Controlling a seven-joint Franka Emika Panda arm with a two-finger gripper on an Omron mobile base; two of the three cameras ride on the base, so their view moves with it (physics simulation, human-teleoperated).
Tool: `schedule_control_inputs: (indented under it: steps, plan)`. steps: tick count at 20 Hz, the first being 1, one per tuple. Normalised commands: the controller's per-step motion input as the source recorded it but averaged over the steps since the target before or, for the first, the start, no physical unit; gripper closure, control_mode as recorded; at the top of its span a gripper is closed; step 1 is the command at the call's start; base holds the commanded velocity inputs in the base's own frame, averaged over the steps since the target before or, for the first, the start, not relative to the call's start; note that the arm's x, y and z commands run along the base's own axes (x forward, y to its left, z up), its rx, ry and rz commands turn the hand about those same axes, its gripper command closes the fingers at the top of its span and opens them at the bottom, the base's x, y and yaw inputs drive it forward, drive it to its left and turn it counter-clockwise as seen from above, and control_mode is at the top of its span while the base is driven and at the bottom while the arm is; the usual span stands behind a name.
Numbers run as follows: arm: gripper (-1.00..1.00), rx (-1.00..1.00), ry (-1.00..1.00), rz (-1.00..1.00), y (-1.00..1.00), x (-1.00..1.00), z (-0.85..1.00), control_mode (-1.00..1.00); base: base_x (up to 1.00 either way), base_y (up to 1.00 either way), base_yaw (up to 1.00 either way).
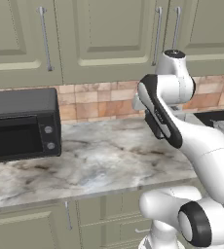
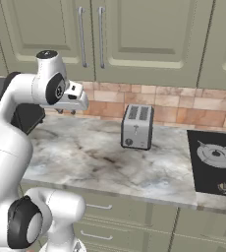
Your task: Open the cabinet, pick the kettle from the cabinet, and place it in the sink.
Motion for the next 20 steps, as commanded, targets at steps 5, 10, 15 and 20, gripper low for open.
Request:
schedule_control_inputs:
  steps: [5, 10, 15, 20]
  plan:
    - [-1.00, 0.02, -0.17, 0.02, -0.02, -0.24, 0.00, -1.00, 0.00, 0.00, 0.00]
    - [-1.00, 0.11, -0.53, -0.09, -0.07, -0.34, 0.13, -1.00, 0.00, 0.00, 0.00]
    - [-1.00, 0.16, -0.33, -0.19, -0.17, -0.23, 0.30, -1.00, 0.00, 0.00, 0.00]
    - [-1.00, 0.12, -0.08, -0.14, -0.17, -0.06, 0.41, -1.00, 0.00, 0.00, 0.00]
